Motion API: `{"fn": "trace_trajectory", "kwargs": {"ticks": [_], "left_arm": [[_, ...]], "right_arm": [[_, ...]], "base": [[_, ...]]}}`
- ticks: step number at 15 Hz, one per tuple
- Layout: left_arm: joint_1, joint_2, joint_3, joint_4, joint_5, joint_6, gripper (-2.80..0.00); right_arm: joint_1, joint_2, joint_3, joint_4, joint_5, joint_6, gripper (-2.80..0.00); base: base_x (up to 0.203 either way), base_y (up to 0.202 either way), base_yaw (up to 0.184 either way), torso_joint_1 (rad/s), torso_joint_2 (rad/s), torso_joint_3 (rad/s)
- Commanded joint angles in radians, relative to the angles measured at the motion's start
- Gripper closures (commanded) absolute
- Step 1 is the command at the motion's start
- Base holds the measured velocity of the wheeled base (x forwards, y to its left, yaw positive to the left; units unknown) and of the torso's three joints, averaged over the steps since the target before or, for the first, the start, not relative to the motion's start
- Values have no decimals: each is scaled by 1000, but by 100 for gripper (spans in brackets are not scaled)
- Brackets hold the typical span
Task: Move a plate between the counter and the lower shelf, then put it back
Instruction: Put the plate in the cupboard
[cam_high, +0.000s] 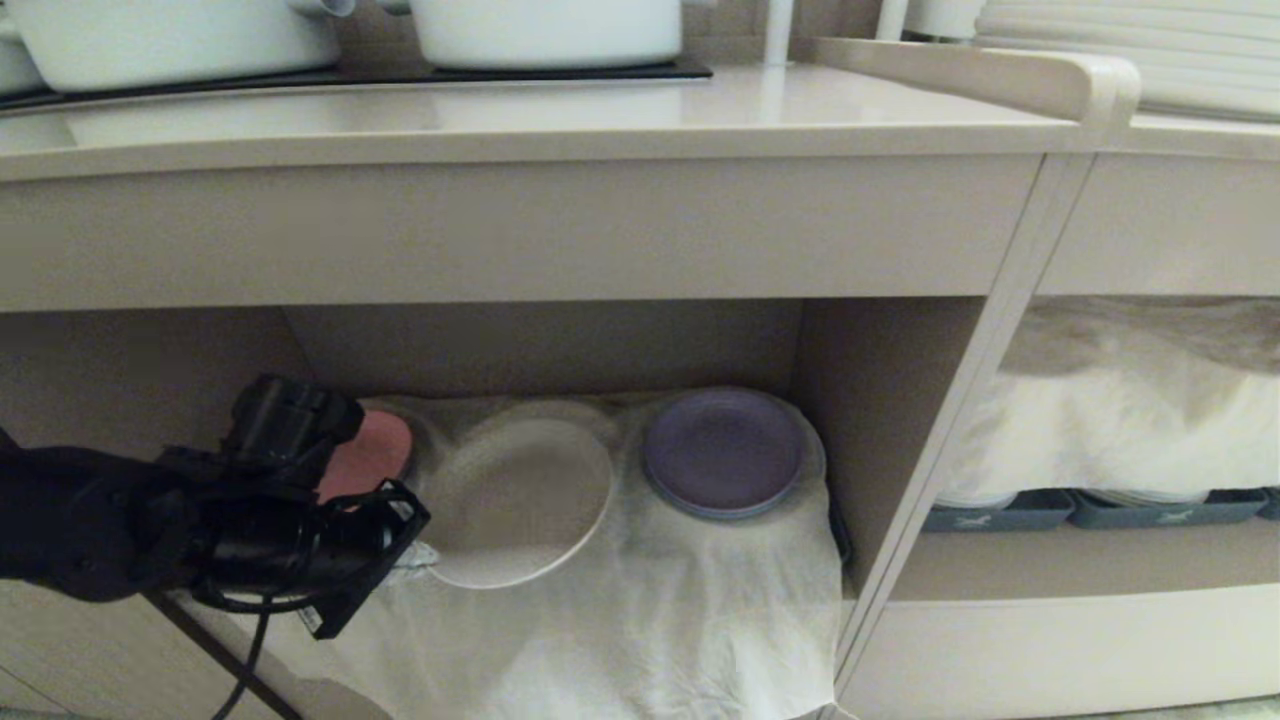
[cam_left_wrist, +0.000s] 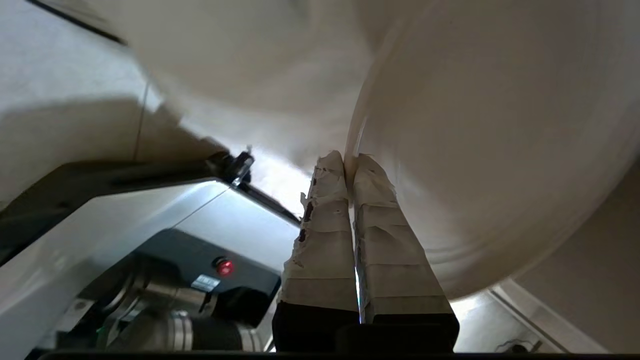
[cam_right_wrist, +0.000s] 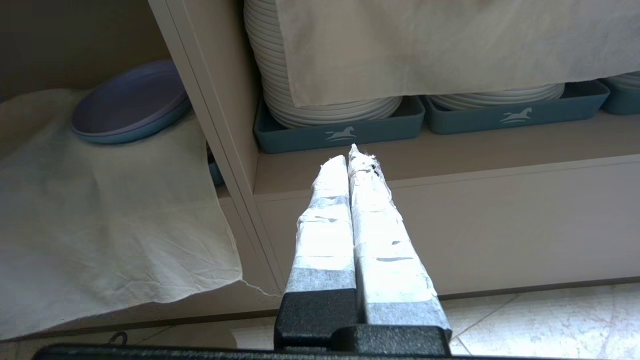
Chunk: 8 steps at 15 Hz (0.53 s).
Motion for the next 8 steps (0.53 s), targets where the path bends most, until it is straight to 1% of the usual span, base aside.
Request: {"fn": "trace_trajectory", "kwargs": {"ticks": [1,5,8], "left_arm": [[1,28,0,-7,-1,-8,0],[0,61,8,-49,3,-9,0],[0,79,-6,-50,7,-8,0]], "right_arm": [[0,0,0,0,0,1,0],[0,0,0,-1,0,1,0],[0,0,0,-1,0,1,0]], "base": [[0,0,0,0,0,0],[0,0,0,0,0,0],[0,0,0,0,0,0]]}}
